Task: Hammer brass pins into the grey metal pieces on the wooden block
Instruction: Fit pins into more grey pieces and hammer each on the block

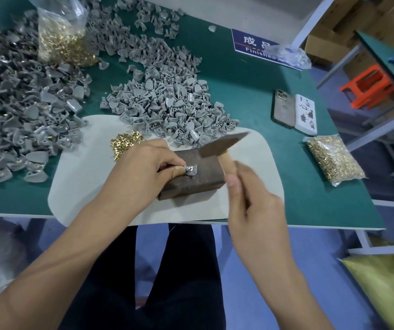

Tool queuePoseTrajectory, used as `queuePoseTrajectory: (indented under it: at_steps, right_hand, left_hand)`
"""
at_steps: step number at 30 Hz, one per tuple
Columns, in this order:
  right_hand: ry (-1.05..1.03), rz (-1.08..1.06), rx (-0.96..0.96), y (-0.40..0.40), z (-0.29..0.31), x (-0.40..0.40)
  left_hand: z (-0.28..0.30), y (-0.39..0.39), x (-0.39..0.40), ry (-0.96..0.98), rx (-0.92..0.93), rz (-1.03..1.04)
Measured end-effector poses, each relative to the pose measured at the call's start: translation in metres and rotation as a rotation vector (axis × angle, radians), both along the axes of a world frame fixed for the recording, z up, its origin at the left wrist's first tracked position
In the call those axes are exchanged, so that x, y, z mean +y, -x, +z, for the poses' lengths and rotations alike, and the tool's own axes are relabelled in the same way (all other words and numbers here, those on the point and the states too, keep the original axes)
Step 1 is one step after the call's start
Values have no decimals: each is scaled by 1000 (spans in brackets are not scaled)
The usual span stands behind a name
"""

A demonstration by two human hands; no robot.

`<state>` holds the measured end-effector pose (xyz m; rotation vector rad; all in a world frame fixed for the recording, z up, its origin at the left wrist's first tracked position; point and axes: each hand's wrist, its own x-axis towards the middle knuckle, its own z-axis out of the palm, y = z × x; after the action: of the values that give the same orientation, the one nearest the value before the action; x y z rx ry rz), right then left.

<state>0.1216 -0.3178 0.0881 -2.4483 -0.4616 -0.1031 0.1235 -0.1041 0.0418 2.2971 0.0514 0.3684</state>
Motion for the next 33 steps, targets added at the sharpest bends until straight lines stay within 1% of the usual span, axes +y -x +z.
queuePoseTrajectory:
  at_steps: [2, 4, 5, 7, 8, 9, 12, 14, 15, 16, 18, 19, 21, 23, 24, 27, 28, 31, 33]
  right_hand:
    - [130, 42, 68, 1, -4, -1]
    - [176, 30, 20, -3, 1, -4]
    - [131, 3, -15, -4, 4, -5]
    - [-28, -35, -71, -2, 6, -4]
    - [-59, -36, -79, 0, 5, -1]
    - [-40, -29, -59, 2, 3, 3]
    - [131, 13, 75, 3, -4, 7]
    - [181, -14, 33, -3, -1, 2]
    - [159, -36, -13, -5, 2, 0]
    - [89, -57, -49, -5, 4, -2]
    - [-37, -59, -64, -2, 3, -1]
    - [-35, -34, -31, 0, 1, 0]
    - [78, 33, 68, 3, -6, 0]
    - [161, 43, 72, 0, -5, -6]
    - [161, 25, 35, -2, -3, -8]
    - [-46, -41, -37, -2, -3, -4]
    - [-62, -35, -30, -2, -6, -2]
    - [68, 49, 73, -5, -13, -5]
    - [117, 9, 43, -13, -12, -15]
  left_hand:
    - [1, 0, 0, -4, 1, -3]
    - [1, 0, 0, -5, 2, -2]
    - [1, 0, 0, -5, 3, -3]
    - [0, 0, 0, -7, -3, -3]
    - [0, 0, 0, -5, -9, -3]
    - [0, 0, 0, -1, -11, -4]
    - [1, 0, 0, 2, -1, -4]
    - [1, -1, 0, 1, 3, -9]
    - [1, -1, 0, 2, 1, -9]
    - [1, -1, 0, 3, -3, -10]
    - [0, 0, 0, 4, -13, -7]
    - [0, -1, 0, 5, -14, -7]
    - [0, -1, 1, 2, -17, -11]
    - [0, -1, 0, -15, -25, -13]
    - [0, -1, 0, -24, -25, -14]
    - [-1, -1, 1, -34, -19, -14]
    - [-1, -1, 1, -33, -16, -15]
    - [-1, -2, 2, -18, -7, -20]
    - [-1, -3, 2, -14, -6, -21]
